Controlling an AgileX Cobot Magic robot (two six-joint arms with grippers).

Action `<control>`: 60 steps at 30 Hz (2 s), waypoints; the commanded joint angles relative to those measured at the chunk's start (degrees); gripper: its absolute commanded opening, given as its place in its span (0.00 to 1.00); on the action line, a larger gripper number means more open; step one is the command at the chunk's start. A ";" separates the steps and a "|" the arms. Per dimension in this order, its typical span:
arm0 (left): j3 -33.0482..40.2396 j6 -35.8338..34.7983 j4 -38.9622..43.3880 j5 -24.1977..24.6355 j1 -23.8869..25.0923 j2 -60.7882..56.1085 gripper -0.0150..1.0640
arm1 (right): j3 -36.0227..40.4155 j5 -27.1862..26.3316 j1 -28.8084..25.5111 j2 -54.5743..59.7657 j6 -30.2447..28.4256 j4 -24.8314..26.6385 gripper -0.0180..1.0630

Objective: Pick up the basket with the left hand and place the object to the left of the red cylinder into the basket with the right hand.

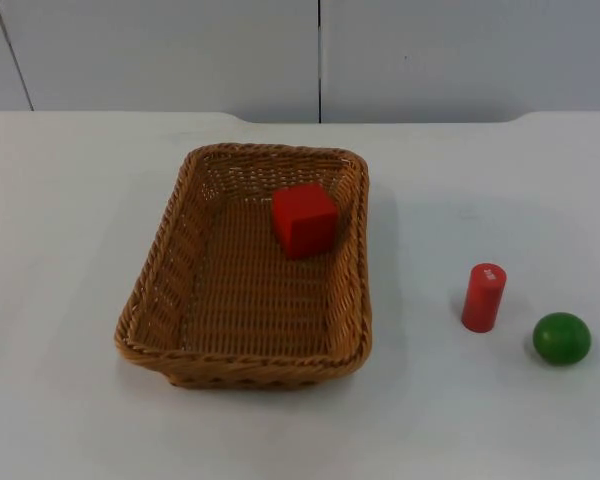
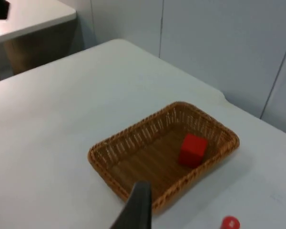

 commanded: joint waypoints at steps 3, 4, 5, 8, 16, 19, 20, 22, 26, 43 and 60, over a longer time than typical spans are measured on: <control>3.78 0.08 0.01 2.55 0.09 -7.99 0.85 | 0.35 5.74 0.16 -3.68 0.17 0.41 0.77; 4.28 0.08 0.01 3.65 0.09 -9.84 0.85 | 0.46 7.10 0.16 -4.51 0.17 0.64 0.77; 4.28 0.08 0.01 3.65 0.09 -9.84 0.85 | 0.46 7.10 0.16 -4.51 0.17 0.64 0.77; 4.73 0.08 0.37 6.99 0.09 -14.36 0.85 | 2.76 8.09 0.16 -7.43 0.17 1.36 0.77; 4.73 0.08 4.89 13.85 0.09 -21.69 0.85 | 11.37 8.37 0.16 -16.83 0.17 4.91 0.77; 4.73 0.08 5.39 16.09 0.09 -23.45 0.85 | 12.89 8.68 0.16 -20.54 -0.02 6.09 0.77; 4.73 0.08 5.39 16.81 0.09 -24.30 0.85 | 13.48 9.47 0.16 -22.04 -0.02 6.23 0.77; 4.85 0.08 6.15 18.15 0.09 -26.53 0.85 | 14.62 12.09 0.16 -26.29 -0.02 6.34 0.77; 4.85 -0.07 9.46 20.37 0.09 -29.20 0.85 | 16.54 13.93 0.16 -30.57 -3.33 8.75 0.77; 11.06 -11.24 17.27 23.08 0.21 -29.20 0.85 | 20.99 15.09 0.61 -30.57 -5.40 10.41 0.77; 11.06 -11.51 17.75 23.08 0.21 -29.20 0.85 | 20.99 14.98 0.61 -30.57 -4.39 10.52 0.77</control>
